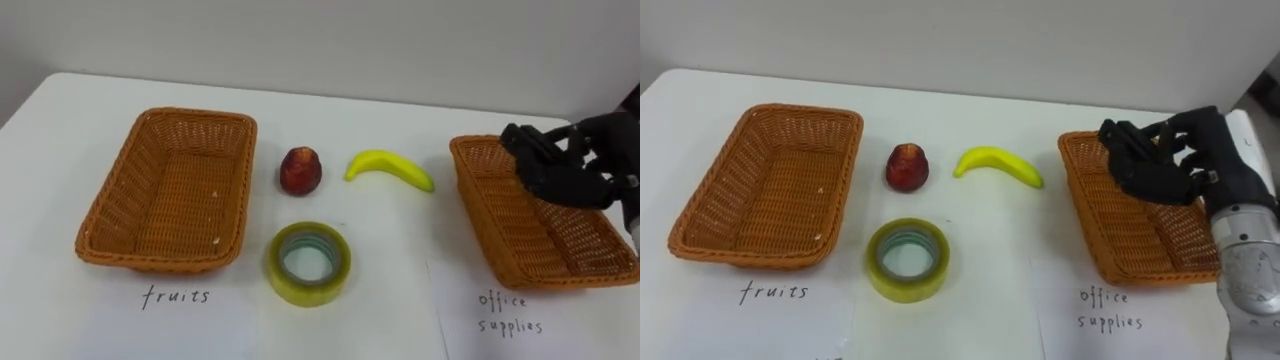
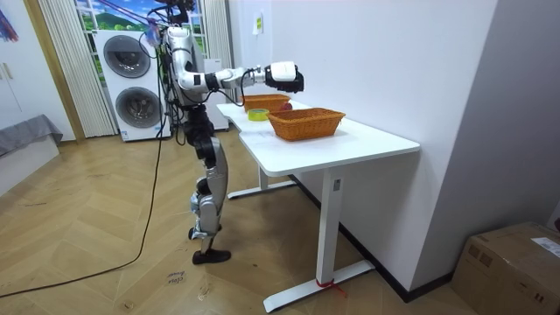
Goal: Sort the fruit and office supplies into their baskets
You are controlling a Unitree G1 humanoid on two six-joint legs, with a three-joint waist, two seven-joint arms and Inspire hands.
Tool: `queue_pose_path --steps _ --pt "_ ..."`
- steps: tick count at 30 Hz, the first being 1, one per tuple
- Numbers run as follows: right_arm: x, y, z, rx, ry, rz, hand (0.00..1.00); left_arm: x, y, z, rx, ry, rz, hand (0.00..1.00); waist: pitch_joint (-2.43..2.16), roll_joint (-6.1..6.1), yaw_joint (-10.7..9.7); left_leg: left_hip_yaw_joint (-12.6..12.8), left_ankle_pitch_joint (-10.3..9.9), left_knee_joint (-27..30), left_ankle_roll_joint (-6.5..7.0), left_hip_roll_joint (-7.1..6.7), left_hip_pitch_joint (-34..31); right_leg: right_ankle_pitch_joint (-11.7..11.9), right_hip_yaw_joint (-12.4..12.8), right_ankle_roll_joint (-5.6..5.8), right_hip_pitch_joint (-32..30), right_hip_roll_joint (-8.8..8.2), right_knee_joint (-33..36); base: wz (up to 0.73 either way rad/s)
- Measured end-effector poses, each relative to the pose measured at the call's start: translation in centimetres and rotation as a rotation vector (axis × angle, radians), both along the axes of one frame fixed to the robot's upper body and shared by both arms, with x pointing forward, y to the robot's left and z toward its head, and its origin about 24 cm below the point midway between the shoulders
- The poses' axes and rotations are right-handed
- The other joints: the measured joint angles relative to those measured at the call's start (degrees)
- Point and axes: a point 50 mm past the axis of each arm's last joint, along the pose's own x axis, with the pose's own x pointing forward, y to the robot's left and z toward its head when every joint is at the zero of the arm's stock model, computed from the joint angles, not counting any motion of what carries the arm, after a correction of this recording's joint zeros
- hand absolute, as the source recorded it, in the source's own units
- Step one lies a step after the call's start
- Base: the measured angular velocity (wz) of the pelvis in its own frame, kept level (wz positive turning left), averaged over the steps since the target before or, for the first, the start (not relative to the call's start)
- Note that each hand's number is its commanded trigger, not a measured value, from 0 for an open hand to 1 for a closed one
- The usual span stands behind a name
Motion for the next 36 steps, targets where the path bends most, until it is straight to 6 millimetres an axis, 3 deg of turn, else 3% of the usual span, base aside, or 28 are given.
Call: queue_pose_path --steps 5,14,15,16,17,18,36 --pt "-0.2 -0.4 -1.6 0.021 0.067 -0.018 1.00 0.5 0.0 0.0 -0.009 -0.007 -0.003 0.00 -0.05 0.21 0.14 0.00 0.00 -0.06 0.00 0.00 -0.01 0.00 0.06 0.01 -0.25 0.03 -0.13 0.00" --pt "-0.1 0.1 -2.7 0.033 0.120 0.011 1.00 0.7 0.0 0.0 -0.005 -0.014 -0.005 0.00 -0.06 0.51 0.08 0.17 0.01 -0.17 -0.01 0.00 0.04 0.00 0.94 0.01 -0.49 0.09 -0.06 -0.02" --pt "-0.1 0.1 -2.7 0.034 0.122 0.015 0.82 0.7 0.0 0.0 -0.005 -0.014 -0.005 0.00 -0.07 0.41 0.09 0.18 0.01 -0.16 -0.01 -0.01 0.04 0.00 0.98 0.01 -0.50 0.09 -0.06 0.00" --pt "-0.1 0.1 -2.7 0.034 0.124 0.017 0.58 0.7 0.0 0.0 -0.005 -0.014 -0.005 0.00 -0.06 0.36 0.10 0.19 0.01 -0.16 -0.01 -0.01 0.05 0.00 1.01 0.00 -0.50 0.09 -0.06 0.00" --pt "-0.1 0.2 -2.7 0.035 0.125 0.019 0.09 0.7 0.0 0.0 -0.005 -0.013 -0.005 0.00 -0.04 0.29 0.11 0.20 0.01 -0.15 -0.01 -0.01 0.05 0.00 1.05 0.01 -0.50 0.09 -0.06 0.00" --pt "-0.1 0.2 -2.7 0.036 0.126 0.020 0.00 0.7 0.0 0.0 -0.005 -0.013 -0.005 0.00 -0.04 0.24 0.12 0.20 0.01 -0.14 -0.01 -0.01 0.06 0.00 1.10 0.01 -0.51 0.10 -0.07 0.00" --pt "-0.1 0.2 -2.7 0.037 0.127 0.024 0.00 0.8 0.0 0.0 -0.004 -0.018 -0.007 0.00 0.08 0.06 0.37 0.11 0.01 -0.12 -0.01 -0.04 -0.01 -0.03 1.32 0.05 -0.61 0.13 -0.17 0.00"
